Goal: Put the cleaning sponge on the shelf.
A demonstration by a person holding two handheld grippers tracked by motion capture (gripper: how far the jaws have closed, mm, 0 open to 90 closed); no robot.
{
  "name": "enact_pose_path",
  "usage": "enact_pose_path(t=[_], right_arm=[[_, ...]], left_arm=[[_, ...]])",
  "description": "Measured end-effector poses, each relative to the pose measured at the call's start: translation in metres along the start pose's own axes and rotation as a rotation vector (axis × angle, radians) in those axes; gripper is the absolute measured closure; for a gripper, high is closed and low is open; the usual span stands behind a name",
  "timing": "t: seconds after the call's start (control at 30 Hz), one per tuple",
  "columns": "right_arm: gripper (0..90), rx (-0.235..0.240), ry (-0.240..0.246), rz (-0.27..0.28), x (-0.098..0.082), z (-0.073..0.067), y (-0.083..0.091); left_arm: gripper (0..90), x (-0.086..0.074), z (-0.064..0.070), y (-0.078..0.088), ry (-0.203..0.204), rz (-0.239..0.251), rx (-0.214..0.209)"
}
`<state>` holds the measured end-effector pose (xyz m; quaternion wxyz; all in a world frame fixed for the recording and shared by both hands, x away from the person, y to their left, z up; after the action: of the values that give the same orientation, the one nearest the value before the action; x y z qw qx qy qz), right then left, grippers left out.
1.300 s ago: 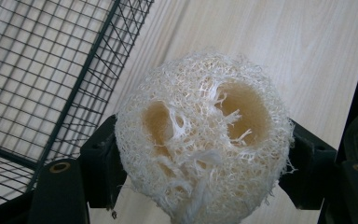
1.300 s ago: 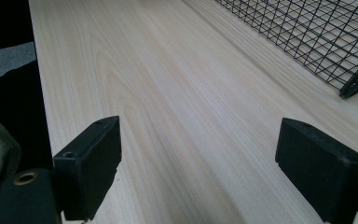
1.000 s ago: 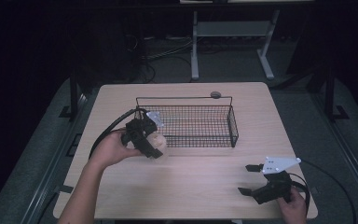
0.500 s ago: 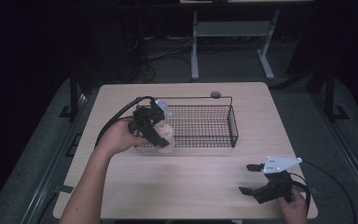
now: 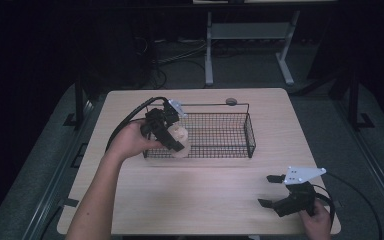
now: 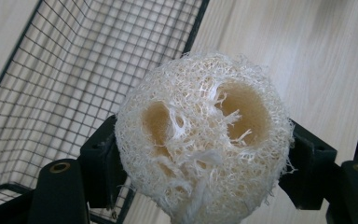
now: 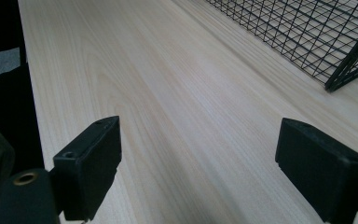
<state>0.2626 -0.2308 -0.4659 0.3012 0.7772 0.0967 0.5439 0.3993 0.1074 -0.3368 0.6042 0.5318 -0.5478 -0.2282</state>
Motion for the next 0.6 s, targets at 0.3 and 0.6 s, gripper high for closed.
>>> enact_pose_path(t=[0.3,0.6], right_arm=[[13.8,-0.001,0.000,0.004,0.000,0.001,0.001],[13.8,0.005,-0.003,0.007,0.000,0.001,0.000]], left_arm=[[26.7,0.008,-0.013,-0.001,0.042,0.031,-0.016],[26.7,0.012,-0.026,-0.011,0.075,0.023,-0.010]])
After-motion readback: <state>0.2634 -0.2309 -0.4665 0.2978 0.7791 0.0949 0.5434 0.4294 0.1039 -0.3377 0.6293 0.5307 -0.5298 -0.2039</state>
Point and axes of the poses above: each handheld gripper's, and its own axes: y roughly backward along the jaws, x roughly out of its top, z roughly to its right, the point moved 4 cm from there along -y, roughly forward along the jaws, and after that the axes turned 12 degrees about x, right-handed, at the moved point
